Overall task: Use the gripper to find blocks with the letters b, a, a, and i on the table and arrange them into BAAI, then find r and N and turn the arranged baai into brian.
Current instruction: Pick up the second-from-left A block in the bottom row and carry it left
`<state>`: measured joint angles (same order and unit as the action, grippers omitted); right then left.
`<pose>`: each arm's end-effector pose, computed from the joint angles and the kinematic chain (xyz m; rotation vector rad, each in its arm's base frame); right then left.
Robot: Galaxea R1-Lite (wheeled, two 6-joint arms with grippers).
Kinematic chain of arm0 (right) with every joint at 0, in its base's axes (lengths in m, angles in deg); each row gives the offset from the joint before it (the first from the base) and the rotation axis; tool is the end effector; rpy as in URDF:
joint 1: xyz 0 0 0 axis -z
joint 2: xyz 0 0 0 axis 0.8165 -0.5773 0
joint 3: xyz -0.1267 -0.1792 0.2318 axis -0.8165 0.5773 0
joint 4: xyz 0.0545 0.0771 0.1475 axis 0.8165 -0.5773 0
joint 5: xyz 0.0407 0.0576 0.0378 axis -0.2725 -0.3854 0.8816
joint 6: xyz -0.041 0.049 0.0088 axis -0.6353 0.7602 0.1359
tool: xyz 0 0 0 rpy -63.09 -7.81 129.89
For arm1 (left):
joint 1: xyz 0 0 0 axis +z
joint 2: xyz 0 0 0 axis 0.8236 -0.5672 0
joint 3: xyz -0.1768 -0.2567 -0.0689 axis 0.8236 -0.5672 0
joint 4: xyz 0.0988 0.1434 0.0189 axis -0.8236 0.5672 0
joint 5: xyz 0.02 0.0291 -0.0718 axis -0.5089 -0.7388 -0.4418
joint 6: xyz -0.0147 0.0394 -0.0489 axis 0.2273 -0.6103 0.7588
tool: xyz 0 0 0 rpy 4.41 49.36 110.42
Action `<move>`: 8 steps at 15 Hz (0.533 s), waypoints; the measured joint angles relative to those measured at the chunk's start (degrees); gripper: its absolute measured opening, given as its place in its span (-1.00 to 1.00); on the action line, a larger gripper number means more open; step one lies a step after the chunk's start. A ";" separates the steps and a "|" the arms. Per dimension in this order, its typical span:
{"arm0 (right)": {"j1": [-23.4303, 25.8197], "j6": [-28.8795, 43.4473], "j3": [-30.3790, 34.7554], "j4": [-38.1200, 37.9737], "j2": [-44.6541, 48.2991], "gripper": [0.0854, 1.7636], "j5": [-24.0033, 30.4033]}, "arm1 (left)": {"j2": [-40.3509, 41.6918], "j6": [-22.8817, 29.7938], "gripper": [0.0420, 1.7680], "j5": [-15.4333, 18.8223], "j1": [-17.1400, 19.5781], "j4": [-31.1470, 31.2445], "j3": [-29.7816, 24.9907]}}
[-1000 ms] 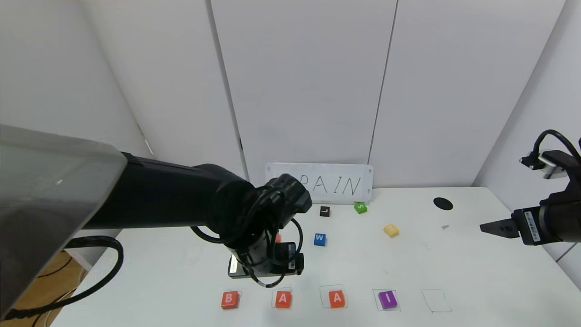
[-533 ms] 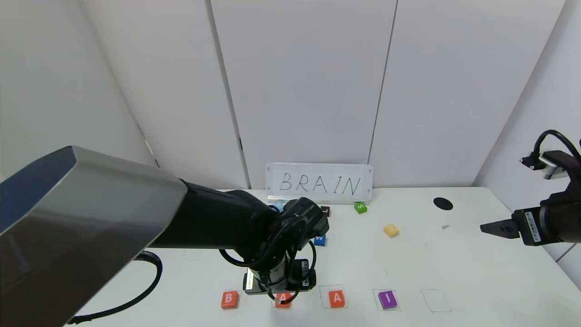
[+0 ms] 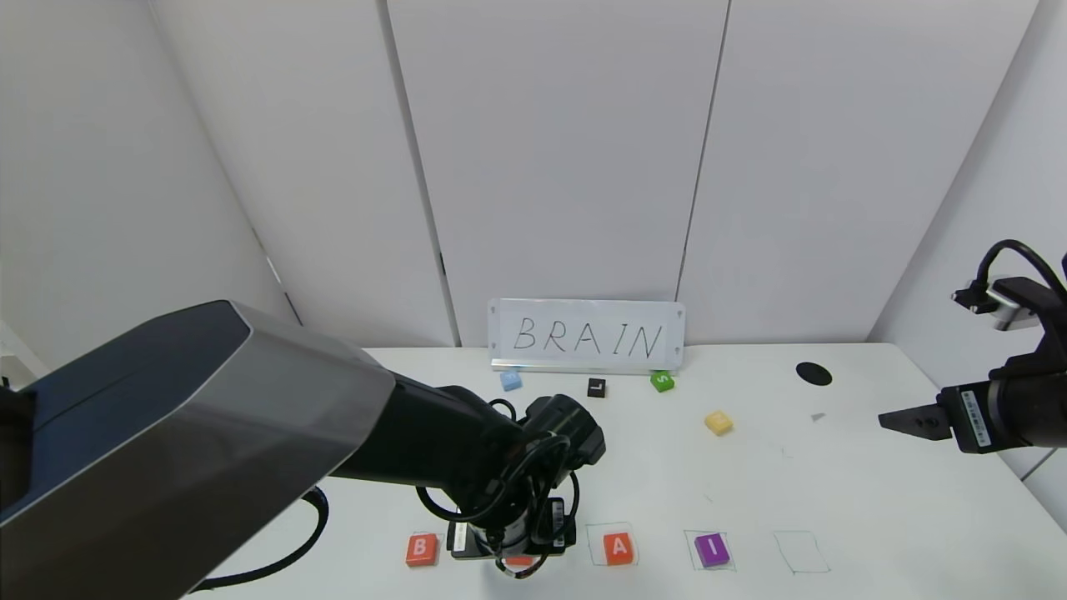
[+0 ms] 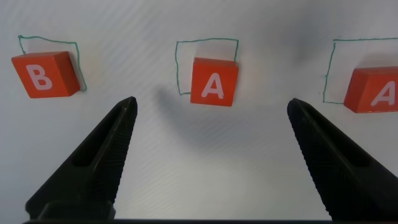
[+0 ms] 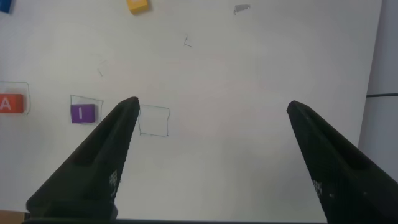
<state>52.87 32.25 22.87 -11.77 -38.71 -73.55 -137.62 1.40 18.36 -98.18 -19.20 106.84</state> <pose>0.2502 0.0079 0.2028 -0.0759 0.7875 0.0516 0.2890 -0.2459 0.0501 -0.0433 1.2201 0.0427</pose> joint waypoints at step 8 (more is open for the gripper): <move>0.02 -0.07 0.00 -0.04 0.20 0.94 -0.02 | -2.73 2.11 0.94 -0.20 0.02 -2.24 0.22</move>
<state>52.90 32.18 22.87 -11.81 -38.52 -73.58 -140.35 3.51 18.17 -98.16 -21.44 107.06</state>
